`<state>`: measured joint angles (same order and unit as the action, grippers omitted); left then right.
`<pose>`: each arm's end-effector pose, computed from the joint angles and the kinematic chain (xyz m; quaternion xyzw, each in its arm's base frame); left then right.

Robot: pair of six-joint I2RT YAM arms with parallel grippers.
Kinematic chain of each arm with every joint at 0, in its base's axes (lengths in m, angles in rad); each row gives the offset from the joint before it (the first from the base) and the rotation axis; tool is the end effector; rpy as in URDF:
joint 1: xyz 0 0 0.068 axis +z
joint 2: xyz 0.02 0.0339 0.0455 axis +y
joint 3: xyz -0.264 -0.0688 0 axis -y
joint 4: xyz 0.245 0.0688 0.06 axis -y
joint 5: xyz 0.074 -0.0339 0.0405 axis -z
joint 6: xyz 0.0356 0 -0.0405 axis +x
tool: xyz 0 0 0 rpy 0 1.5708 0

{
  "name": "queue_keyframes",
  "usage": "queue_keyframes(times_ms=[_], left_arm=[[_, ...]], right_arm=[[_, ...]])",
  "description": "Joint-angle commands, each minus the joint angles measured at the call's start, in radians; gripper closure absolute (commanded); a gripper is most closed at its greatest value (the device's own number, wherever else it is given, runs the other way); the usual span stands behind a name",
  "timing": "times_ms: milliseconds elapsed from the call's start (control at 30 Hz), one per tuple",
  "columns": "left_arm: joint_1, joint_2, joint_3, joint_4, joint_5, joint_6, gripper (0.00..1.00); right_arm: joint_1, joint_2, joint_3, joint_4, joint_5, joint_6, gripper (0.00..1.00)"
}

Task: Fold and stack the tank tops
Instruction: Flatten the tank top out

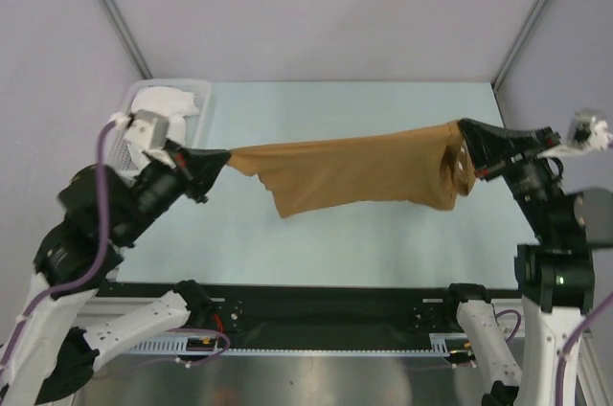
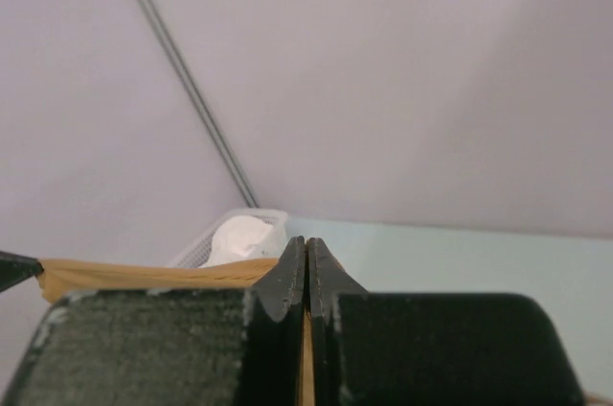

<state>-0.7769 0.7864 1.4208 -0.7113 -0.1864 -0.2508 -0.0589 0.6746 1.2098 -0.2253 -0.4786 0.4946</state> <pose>0.0787 -0.0682 0.4855 0.1289 0.7219 -0.2730 0.6227 0.0953 0.0108 0.4872 -0.0277 0.6032 0.3060 0.7360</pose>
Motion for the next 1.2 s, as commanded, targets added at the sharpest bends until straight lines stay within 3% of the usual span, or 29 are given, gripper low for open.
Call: queue_keyframes(times_ms=[0,200,333,500,700,833,967,1167], left_arm=[[0.004,-0.071,0.02,-0.025,0.071,0.019,1.0],[0.007,-0.018,0.033,-0.041,-0.001,-0.008,1.0],[0.068,0.063,-0.046,0.018,-0.03,-0.03,1.0],[0.339,0.181,-0.27,0.218,0.255,-0.102,1.0],[0.393,0.468,-0.352,0.412,0.229,-0.136,1.0],[0.438,0.709,-0.265,0.513,0.2,-0.15,1.0],[0.495,0.965,-0.11,0.512,0.231,-0.159,1.0],[0.531,1.226,0.202,0.452,0.199,-0.111,1.0]], right_arm=[[-0.005,-0.111,0.036,-0.023,0.02,-0.031,1.0],[-0.005,-0.011,0.094,-0.12,-0.032,0.022,1.0],[-0.005,0.171,-0.011,-0.129,-0.064,0.064,1.0],[0.007,0.37,-0.168,-0.008,-0.072,0.091,1.0],[0.056,0.723,-0.192,0.265,-0.057,0.127,1.0],[0.056,0.974,-0.051,0.362,-0.04,0.143,1.0],[0.087,1.199,0.124,0.392,-0.063,0.165,1.0],[0.087,1.474,0.463,0.365,-0.038,0.156,1.0]])
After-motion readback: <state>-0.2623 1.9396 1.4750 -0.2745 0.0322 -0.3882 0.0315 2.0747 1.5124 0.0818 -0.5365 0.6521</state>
